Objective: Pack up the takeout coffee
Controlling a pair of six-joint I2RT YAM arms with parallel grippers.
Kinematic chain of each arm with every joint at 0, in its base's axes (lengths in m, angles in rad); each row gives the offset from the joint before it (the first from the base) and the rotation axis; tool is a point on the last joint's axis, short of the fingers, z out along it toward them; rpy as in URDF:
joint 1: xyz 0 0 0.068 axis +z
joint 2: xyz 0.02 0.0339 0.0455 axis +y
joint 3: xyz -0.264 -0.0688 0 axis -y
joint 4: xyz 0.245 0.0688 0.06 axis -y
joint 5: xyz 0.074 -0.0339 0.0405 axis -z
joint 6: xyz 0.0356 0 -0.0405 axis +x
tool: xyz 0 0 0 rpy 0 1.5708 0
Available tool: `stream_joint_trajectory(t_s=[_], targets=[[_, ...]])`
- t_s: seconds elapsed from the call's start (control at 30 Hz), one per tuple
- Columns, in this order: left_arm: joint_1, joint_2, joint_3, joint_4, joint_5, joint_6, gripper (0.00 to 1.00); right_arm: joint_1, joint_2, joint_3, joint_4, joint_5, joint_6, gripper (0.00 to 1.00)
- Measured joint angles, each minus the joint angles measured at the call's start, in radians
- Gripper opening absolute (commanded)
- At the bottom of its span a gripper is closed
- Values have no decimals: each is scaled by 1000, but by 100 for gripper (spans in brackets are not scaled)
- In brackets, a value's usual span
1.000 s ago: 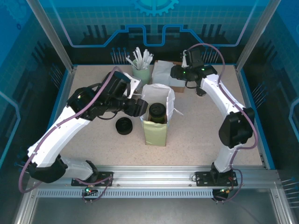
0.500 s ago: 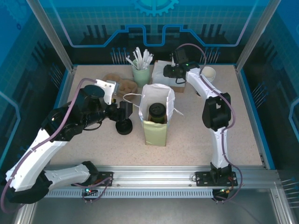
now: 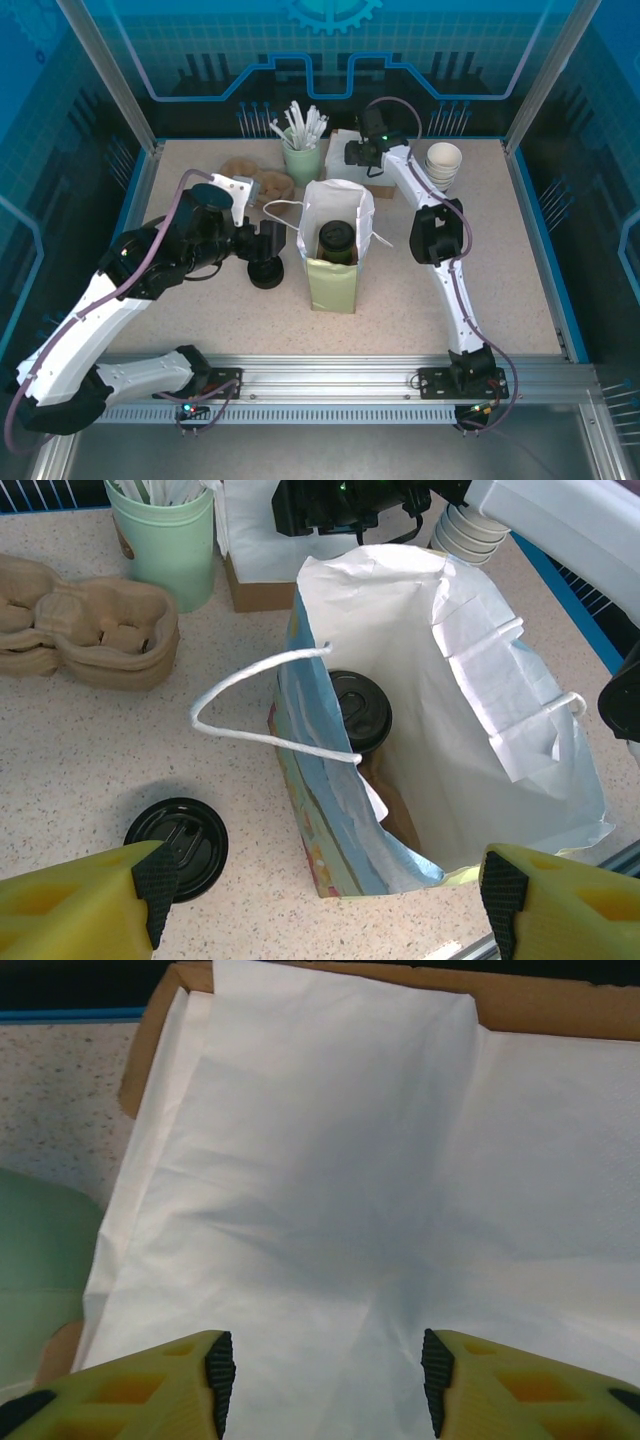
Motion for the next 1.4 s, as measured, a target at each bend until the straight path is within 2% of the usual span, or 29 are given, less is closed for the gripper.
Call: stream_joint_trajectory(t_s=[0.43, 0.67, 1.0, 1.4], targets=[[0, 10, -10, 0, 0, 0, 82, -18, 112, 104, 11, 45, -26, 53], [0, 17, -10, 0, 0, -12, 82, -37, 141, 117, 18, 34, -26, 45], [0, 31, -10, -6, 1, -25, 82, -44, 146, 119, 25, -5, -24, 27], [0, 36, -10, -12, 2, -25, 82, -45, 146, 121, 28, -42, -24, 20]])
